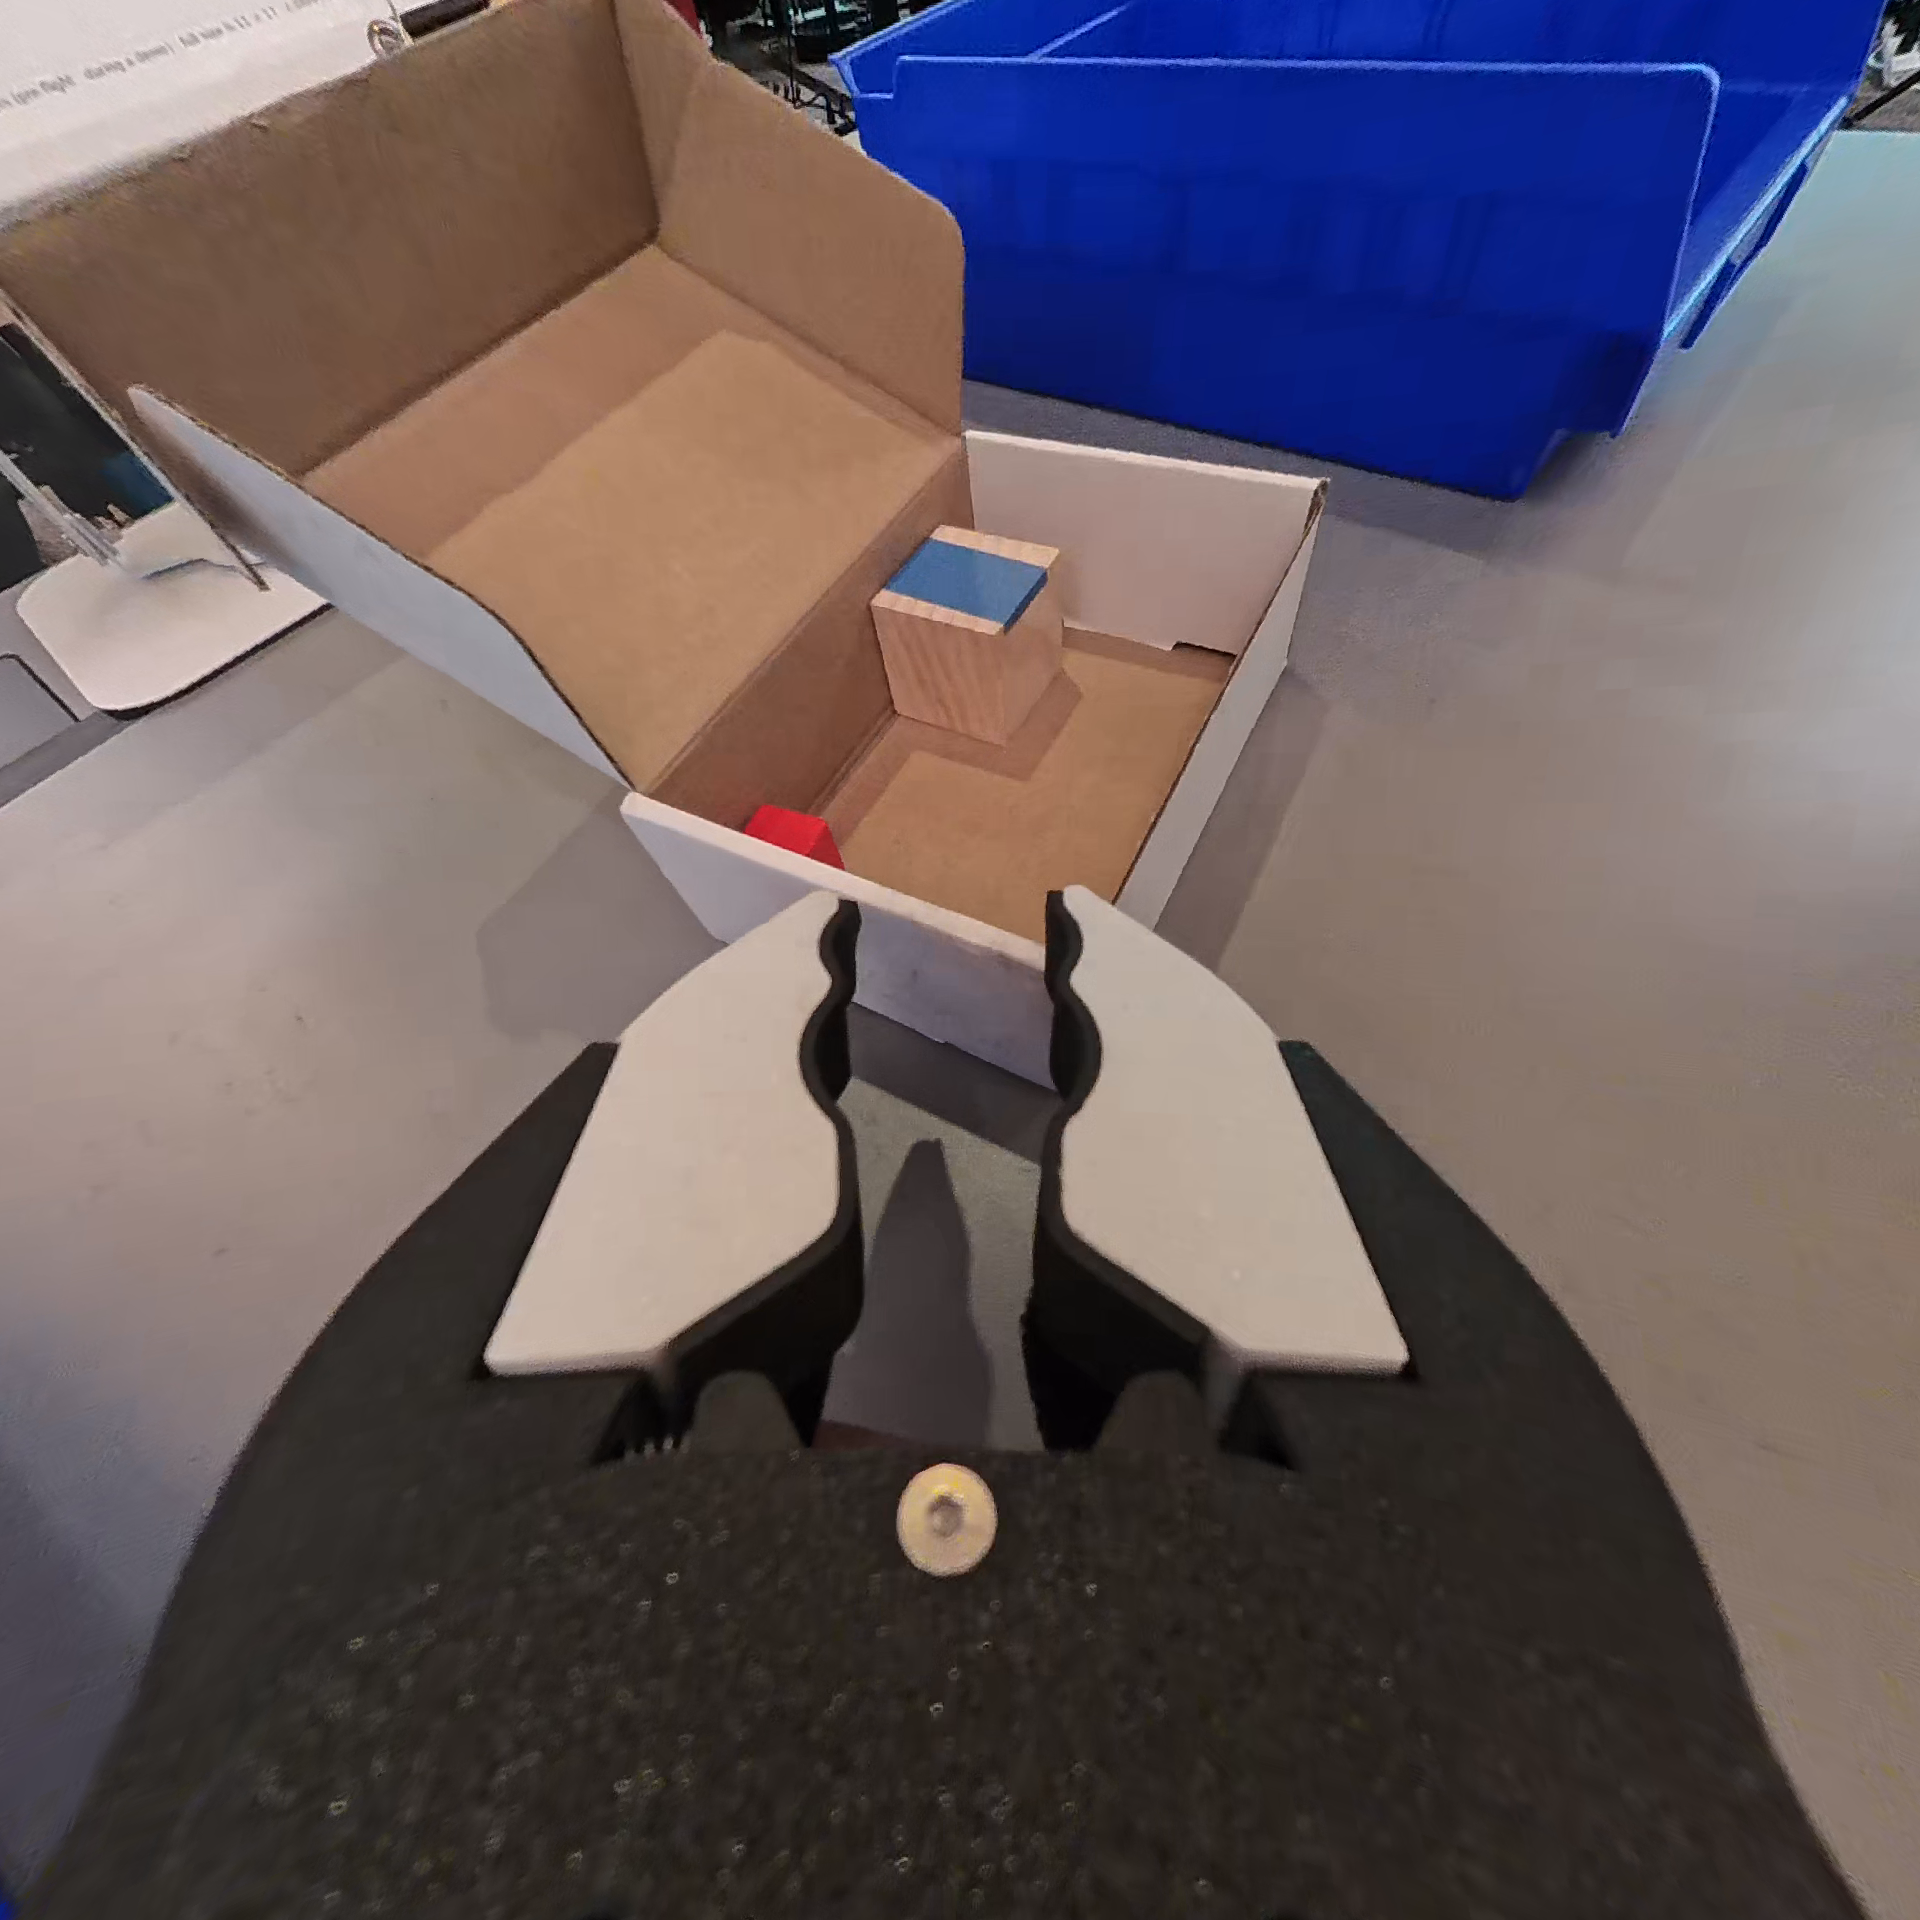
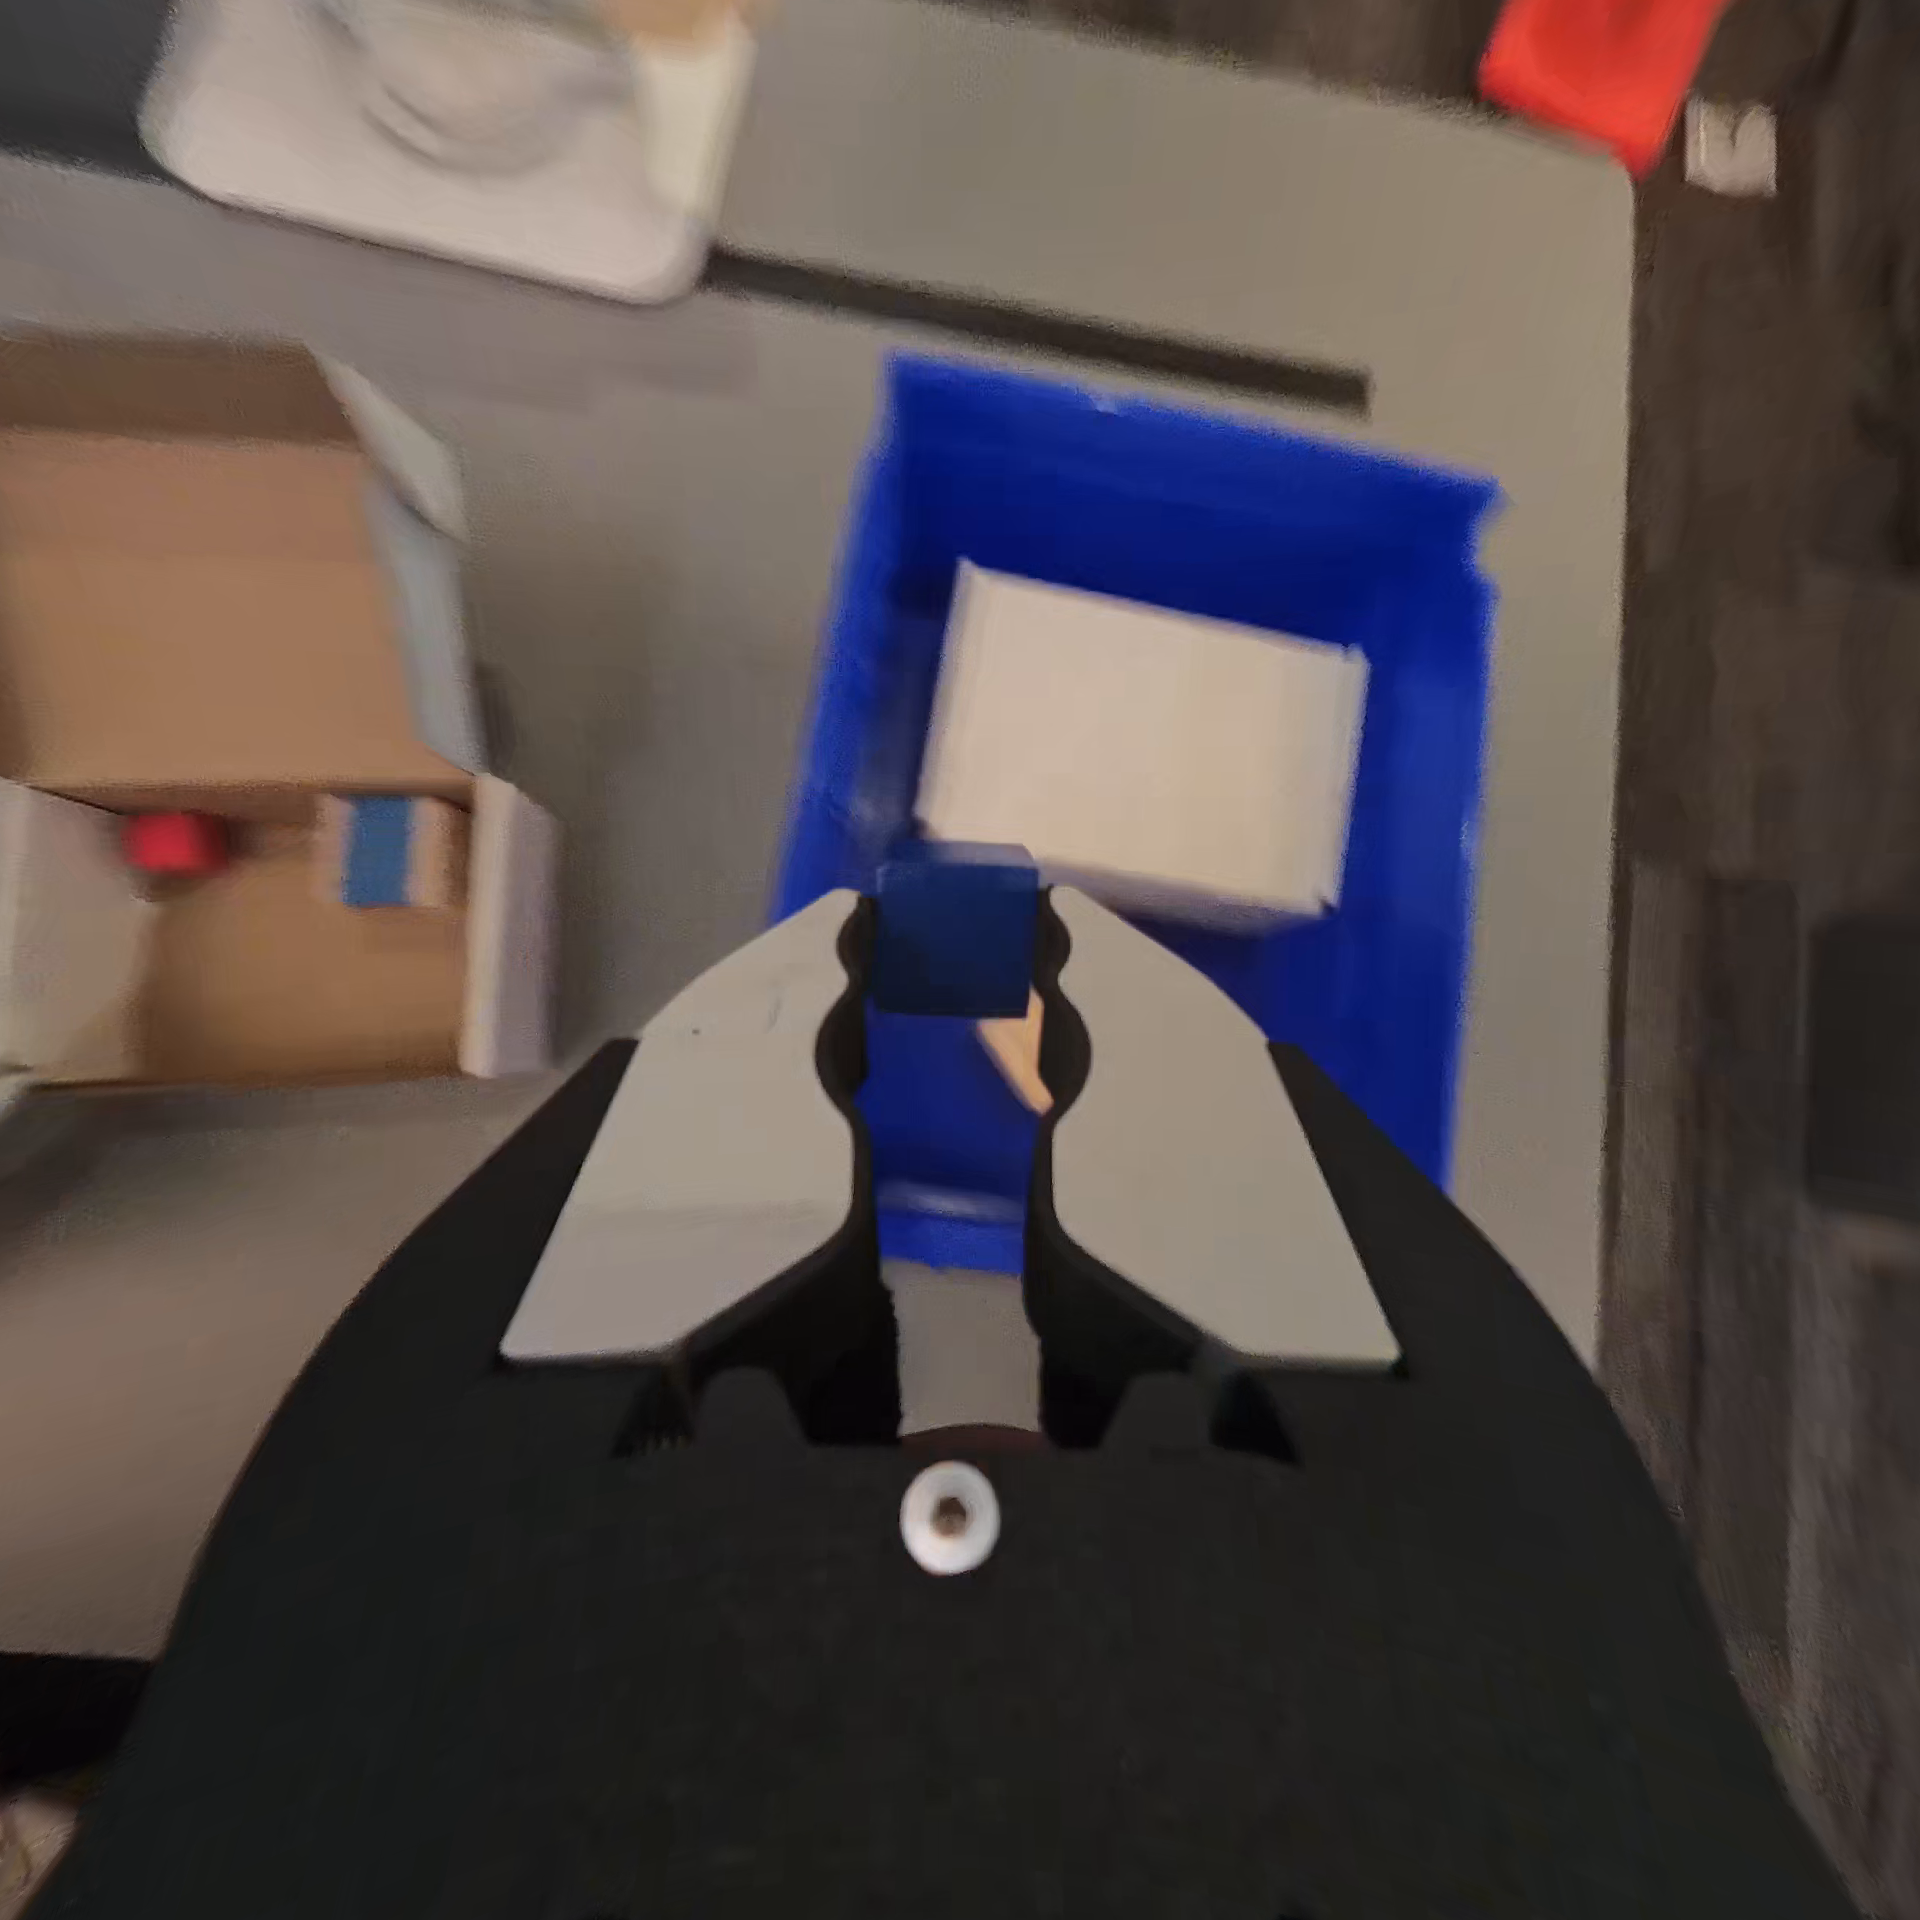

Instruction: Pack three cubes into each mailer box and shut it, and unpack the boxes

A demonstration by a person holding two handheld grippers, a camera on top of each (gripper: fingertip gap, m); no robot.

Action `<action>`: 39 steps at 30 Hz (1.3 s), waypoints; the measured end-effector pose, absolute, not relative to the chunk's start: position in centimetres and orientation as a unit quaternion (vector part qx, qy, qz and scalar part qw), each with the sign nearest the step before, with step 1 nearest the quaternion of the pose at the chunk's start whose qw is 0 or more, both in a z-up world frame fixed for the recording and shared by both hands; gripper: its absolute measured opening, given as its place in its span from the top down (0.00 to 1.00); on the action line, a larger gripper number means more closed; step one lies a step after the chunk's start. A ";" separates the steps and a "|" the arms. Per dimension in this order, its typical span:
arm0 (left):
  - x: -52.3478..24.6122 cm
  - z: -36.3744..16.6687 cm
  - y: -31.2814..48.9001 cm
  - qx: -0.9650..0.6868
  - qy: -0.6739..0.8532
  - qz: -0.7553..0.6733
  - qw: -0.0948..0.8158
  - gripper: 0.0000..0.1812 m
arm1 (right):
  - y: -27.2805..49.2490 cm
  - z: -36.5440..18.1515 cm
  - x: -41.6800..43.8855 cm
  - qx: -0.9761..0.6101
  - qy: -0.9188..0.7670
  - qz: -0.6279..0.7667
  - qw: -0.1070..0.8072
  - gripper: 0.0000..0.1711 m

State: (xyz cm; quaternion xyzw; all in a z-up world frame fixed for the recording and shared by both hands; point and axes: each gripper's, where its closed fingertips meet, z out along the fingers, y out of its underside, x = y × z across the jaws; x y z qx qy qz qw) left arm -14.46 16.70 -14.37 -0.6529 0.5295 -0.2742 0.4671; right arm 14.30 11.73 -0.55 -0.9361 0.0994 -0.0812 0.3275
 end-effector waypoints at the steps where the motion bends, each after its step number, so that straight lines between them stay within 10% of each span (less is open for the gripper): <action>1: -14.4 -14.4 16.7 -0.653 0.530 -0.275 0.466 0.81 | 10.5 -1.9 15.9 -0.945 0.107 -0.081 0.297 0.83; 8: -14.4 -14.4 16.6 -0.652 0.531 -0.276 0.465 0.82 | 3.7 -13.0 21.2 -0.991 0.096 -0.056 0.077 0.83; 23: -14.4 -14.4 16.5 -0.647 0.536 -0.271 0.470 0.83 | 4.9 -19.7 21.4 -0.992 0.123 0.012 0.007 0.83; 31: -14.4 -14.4 16.5 -0.646 0.537 -0.268 0.472 0.84 | 6.3 -10.5 20.3 -0.985 0.106 -0.062 0.123 0.74; 39: -14.4 -14.3 16.4 -0.644 0.538 -0.265 0.475 0.84 | 17.4 -3.8 1.5 -0.935 -0.013 0.098 0.340 0.64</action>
